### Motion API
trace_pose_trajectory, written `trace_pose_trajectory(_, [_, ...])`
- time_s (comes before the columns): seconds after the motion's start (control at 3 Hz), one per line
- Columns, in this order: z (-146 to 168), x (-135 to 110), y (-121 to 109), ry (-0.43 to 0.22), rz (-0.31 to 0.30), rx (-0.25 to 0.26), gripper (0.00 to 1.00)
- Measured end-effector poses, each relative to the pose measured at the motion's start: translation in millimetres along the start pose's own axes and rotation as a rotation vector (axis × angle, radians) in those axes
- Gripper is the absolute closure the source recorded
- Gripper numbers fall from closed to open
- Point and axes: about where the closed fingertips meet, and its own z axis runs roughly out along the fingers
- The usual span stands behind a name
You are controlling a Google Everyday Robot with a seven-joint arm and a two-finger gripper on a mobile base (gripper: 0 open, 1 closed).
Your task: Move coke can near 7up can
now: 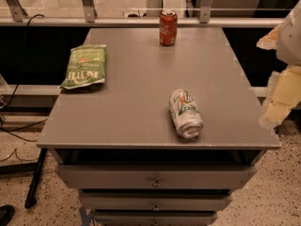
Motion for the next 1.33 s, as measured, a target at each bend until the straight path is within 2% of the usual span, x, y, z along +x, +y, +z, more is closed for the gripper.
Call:
trace_pose_trajectory(0.33, [0.1,0.0,-0.2,0.000,0.000,0.000,0.00])
trace_pose_trajectory(0.67, [22.1,-8.8,-32.7,-0.056,0.018,0.025,0.00])
trace_pose_trajectory(1.0, [59.1,-36.1,-101.7,-0.168,0.061,0.081,0.00])
trace_pose_trajectory(1.33, [90.2,-70.4,-184.1,-0.292,0.108,0.174,0.00])
